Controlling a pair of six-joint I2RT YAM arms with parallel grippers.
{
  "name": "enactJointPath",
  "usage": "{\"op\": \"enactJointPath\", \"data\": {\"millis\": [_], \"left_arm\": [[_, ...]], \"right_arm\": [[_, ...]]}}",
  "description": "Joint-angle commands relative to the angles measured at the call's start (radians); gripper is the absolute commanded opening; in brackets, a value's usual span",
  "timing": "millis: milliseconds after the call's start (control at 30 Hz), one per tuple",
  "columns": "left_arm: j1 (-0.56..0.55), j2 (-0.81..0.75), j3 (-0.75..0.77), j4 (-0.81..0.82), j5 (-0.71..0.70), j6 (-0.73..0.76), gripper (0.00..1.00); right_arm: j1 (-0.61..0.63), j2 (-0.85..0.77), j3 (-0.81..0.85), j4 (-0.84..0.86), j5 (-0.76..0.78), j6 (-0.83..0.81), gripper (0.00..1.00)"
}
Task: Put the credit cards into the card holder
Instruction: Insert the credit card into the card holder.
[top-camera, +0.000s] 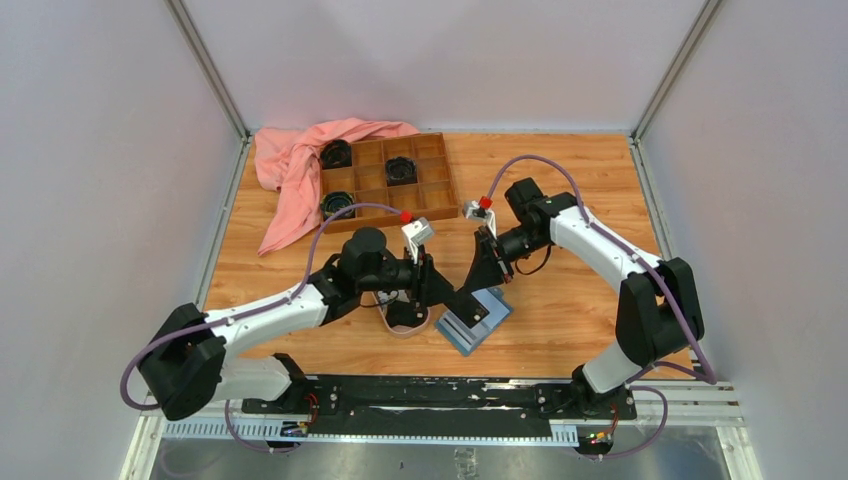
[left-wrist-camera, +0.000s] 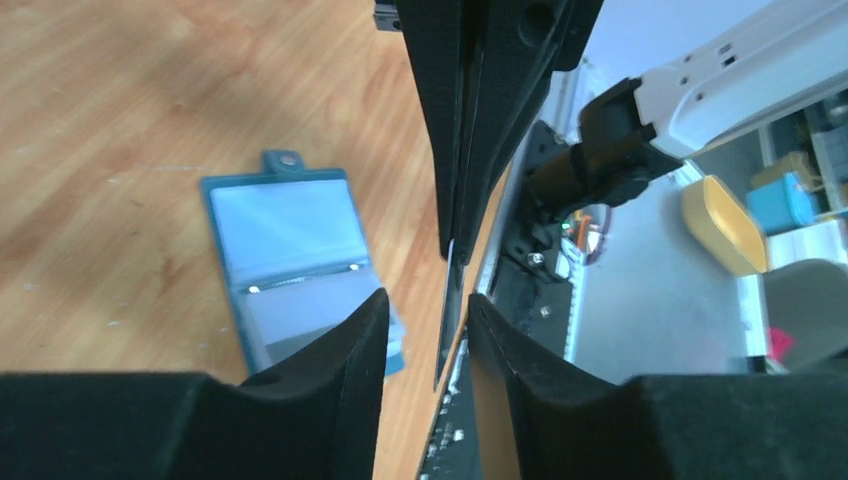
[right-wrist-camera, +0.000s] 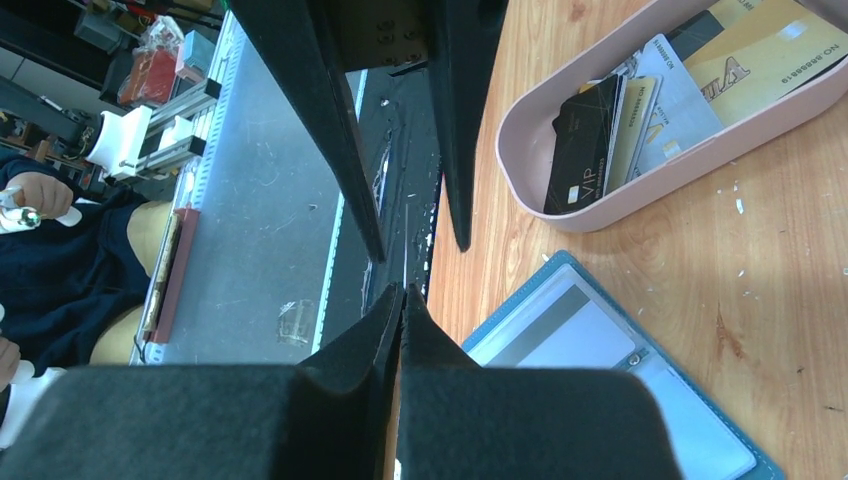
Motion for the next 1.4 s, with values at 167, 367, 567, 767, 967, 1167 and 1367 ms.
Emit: {"op": "enactJointPath", "data": {"millis": [167, 367, 567, 767, 967, 1167, 1367], "left_arm": [[-0.003, -0.237, -0.179, 0.045, -0.233, -0.050, 0.56], [-0.014, -0.220, -0.278, 0.217, -0.254, -0.195, 0.41], [-0.087, 0.021, -0.183, 0.272, -0.262, -0.196, 0.13], [-0.192, 0.220, -0.089, 0.271, -0.334, -0.182, 0.04], [-0.216, 0.287, -0.127, 0.262, -0.424, -0.195, 0.02], [-0.218, 0.342, -0.151, 0.234, -0.459, -0.205, 0.01], [-0.217, 0.374, -0.160, 0.219, -0.485, -0.216, 0.01]], "right_arm": [[-0.122, -0.054, -0.155, 0.313, 0.087, 0.336, 0.00], [-0.267, -0.053, -0.239, 0.502, 0.095, 0.520, 0.00], [-0.275, -0.002, -0.236, 0.515, 0.081, 0.539, 0.00], [-0.278, 0.049, -0.235, 0.515, 0.084, 0.524, 0.00], [-0.279, 0.100, -0.223, 0.516, 0.071, 0.530, 0.00], [-0.276, 0.168, -0.205, 0.518, 0.071, 0.541, 0.00], [-0.270, 0.197, -0.204, 0.522, 0.087, 0.529, 0.00]]}}
